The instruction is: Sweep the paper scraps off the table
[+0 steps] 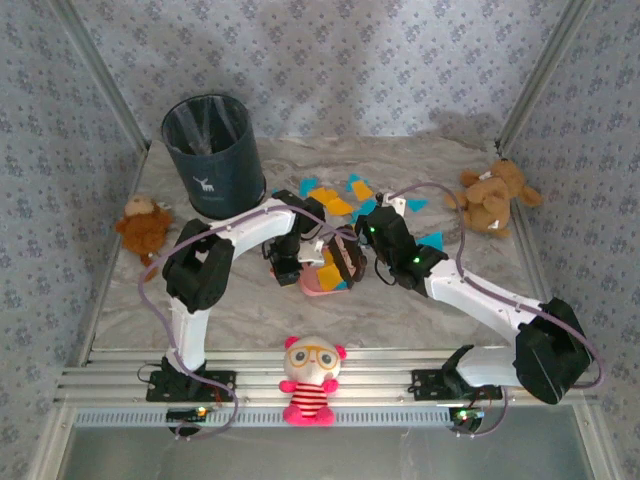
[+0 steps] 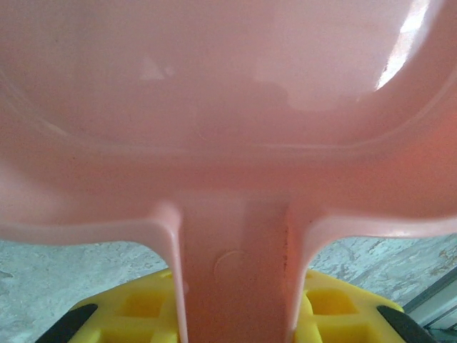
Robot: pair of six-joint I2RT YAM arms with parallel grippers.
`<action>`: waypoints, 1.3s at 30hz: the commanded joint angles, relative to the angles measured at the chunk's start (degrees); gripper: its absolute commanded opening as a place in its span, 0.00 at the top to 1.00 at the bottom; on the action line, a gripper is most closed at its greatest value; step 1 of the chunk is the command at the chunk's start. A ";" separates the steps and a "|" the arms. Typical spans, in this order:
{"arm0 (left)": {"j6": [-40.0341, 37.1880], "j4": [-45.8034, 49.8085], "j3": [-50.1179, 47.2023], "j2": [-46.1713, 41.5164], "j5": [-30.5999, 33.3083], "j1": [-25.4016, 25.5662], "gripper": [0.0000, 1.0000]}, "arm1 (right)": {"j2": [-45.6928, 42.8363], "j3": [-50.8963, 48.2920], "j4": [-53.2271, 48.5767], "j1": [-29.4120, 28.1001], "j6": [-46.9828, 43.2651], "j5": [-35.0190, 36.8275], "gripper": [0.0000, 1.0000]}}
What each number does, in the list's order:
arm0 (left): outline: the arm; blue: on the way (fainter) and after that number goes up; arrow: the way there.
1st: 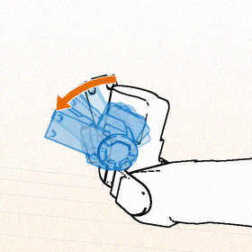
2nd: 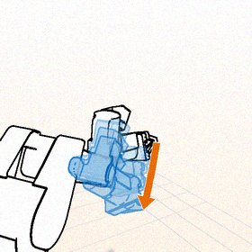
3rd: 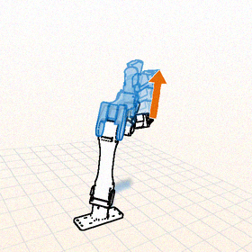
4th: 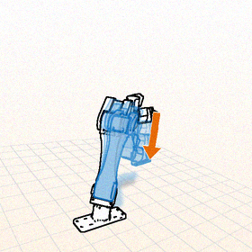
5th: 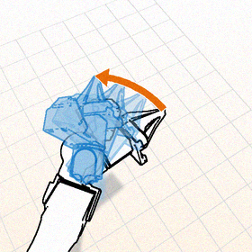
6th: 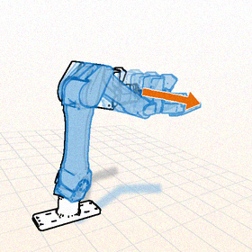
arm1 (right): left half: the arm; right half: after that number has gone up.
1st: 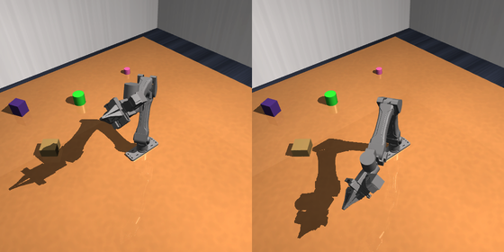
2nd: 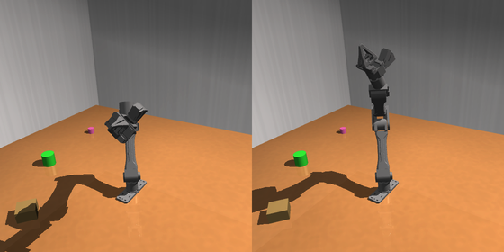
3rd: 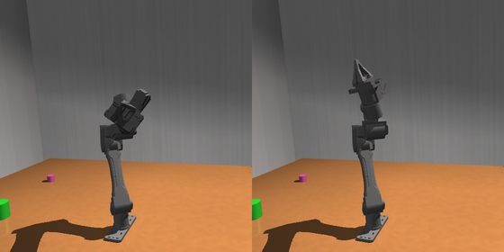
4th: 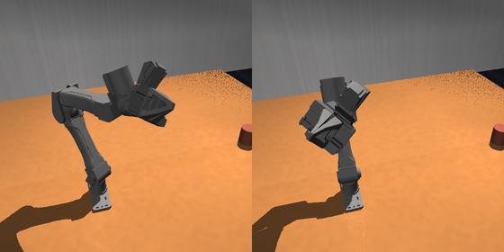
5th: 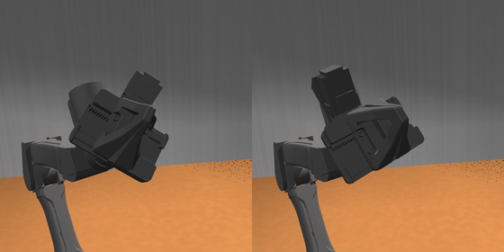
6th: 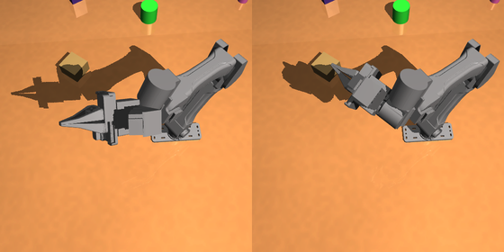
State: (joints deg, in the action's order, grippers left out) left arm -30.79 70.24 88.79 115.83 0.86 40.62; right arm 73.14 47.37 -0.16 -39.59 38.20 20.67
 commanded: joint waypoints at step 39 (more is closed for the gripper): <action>5.36 -9.79 -6.85 -9.19 -5.93 -2.04 1.00 | -16.34 -0.31 -12.54 7.27 -1.71 4.08 1.00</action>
State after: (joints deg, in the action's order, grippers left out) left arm -26.70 61.52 82.39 110.63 -2.42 38.81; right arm 59.02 46.11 -8.47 -34.11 38.02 21.76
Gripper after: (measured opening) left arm 0.269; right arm 0.263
